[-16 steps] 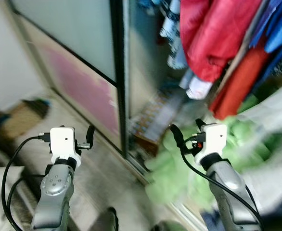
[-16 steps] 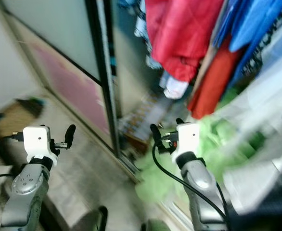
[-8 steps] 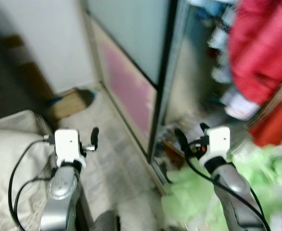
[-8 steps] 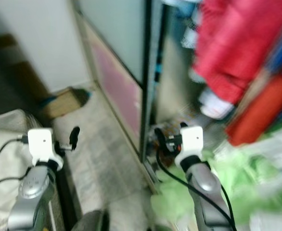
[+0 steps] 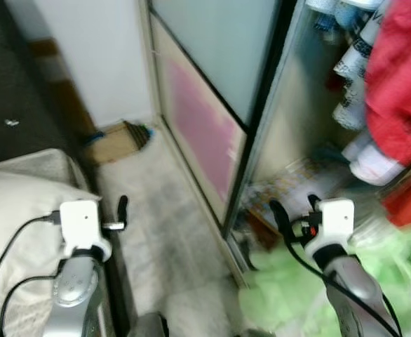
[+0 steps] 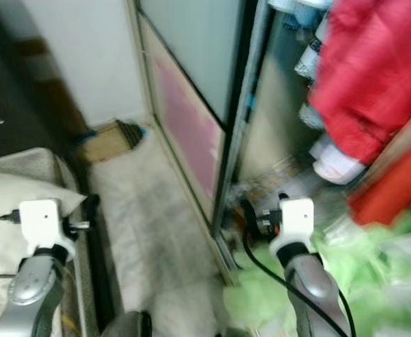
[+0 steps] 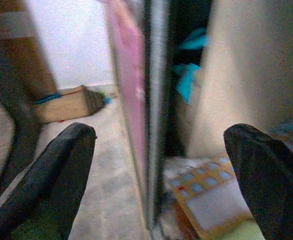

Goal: Clean up the room

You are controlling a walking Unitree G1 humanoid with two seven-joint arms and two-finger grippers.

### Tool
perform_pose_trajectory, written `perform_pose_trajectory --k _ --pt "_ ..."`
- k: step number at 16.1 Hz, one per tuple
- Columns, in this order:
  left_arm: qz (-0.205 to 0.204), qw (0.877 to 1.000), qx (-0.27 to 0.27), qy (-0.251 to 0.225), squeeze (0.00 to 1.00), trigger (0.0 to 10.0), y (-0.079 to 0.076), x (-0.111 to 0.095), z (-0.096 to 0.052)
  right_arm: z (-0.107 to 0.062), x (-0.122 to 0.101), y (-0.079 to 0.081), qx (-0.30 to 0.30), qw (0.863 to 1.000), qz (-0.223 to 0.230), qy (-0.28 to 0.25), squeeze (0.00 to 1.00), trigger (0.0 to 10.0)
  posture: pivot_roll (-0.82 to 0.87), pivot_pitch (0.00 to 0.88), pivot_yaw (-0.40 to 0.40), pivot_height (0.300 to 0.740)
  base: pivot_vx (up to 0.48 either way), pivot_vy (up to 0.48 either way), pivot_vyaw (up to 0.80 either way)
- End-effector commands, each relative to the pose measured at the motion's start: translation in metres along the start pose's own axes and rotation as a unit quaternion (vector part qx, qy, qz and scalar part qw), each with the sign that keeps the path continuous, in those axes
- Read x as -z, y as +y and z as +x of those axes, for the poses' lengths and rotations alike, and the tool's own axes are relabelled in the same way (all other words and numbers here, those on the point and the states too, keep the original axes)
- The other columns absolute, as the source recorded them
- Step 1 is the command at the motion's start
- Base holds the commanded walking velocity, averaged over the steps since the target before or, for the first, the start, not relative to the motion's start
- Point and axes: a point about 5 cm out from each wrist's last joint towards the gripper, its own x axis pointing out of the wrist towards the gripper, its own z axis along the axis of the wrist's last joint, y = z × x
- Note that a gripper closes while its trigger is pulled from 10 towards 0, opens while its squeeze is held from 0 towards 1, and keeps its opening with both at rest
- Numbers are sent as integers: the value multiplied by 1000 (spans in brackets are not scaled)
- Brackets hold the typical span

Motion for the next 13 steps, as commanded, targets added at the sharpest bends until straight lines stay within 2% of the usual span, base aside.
perform_pose_trajectory --k 1,3,5,9,12,13 --pt "-12 1000 9 4 0 10000 -4 -1 0 3 -7 3 -9 1000 -4 -13 0 10000 -36 87 -43 740 0 0 800" --pt "-15 1000 23 -1 0 10000 -9 -5 2 6 -9 4 -10 1000 -5 -17 0 10000 -32 86 -47 740 0 0 800" --pt "-9 1000 2 7 0 10000 -7 -6 4 8 -9 5 -13 1000 -6 -17 0 10000 -27 88 -49 740 0 0 800" --pt "-14 999 31 -4 0 10000 -9 -8 5 13 -12 6 -21 999 -13 -21 0 10000 -26 91 -51 740 0 0 800" --pt "-25 999 37 -10 0 10000 -13 -11 6 15 -13 7 -24 999 -14 -23 0 10000 -24 89 -55 740 0 0 800" --pt "-15 999 31 -22 0 10000 -10 -13 8 17 -13 8 -26 999 -14 -24 0 10000 -21 87 -55 740 0 0 800"
